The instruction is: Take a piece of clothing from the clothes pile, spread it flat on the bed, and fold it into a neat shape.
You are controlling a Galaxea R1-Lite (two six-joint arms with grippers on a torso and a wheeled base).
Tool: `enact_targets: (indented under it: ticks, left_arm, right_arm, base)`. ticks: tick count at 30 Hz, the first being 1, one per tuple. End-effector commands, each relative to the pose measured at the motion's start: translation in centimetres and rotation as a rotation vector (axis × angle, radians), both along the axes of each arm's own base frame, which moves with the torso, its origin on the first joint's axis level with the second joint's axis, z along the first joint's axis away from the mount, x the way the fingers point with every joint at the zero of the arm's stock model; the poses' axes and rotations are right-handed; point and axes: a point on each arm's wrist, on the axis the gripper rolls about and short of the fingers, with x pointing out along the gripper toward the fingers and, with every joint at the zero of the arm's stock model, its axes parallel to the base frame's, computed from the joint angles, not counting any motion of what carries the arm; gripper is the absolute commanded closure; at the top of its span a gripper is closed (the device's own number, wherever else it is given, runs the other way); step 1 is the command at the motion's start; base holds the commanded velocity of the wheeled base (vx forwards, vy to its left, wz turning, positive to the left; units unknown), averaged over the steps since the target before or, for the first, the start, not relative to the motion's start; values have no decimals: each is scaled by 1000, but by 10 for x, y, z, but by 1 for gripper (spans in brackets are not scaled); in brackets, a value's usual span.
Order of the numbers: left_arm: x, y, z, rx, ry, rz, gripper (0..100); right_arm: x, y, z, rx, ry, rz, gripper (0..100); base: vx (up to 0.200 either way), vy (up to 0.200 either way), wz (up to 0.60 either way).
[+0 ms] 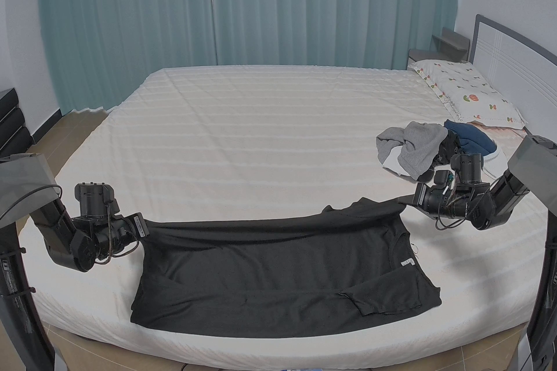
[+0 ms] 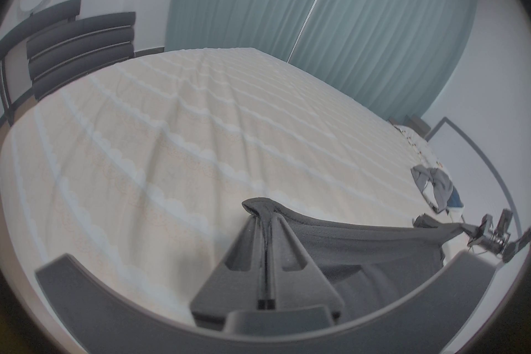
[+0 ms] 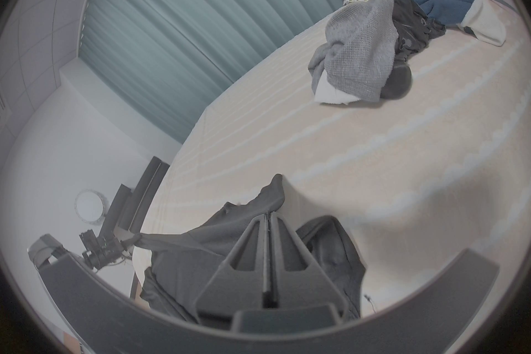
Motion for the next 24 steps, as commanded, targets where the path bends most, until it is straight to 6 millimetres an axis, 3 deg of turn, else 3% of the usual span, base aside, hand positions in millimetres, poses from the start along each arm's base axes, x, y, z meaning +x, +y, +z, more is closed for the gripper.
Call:
enact_targets:
  ticks: [1,15,24]
  left_arm:
    - [-14,-1,9,34,-2,-29,100]
    - [-63,-15,-12,247,153,-262,100]
    - [-80,-21,-21,337,212,-361,100]
  right_arm:
    - [-26,-7,7,-21,13,29,100]
    - [-77,-19,-19,-133,106,115,100]
    - [-93,-19,-32,-196,133,164,100]
  base:
    - [0,0,0]
    - [0,0,0]
    - [0,0,0]
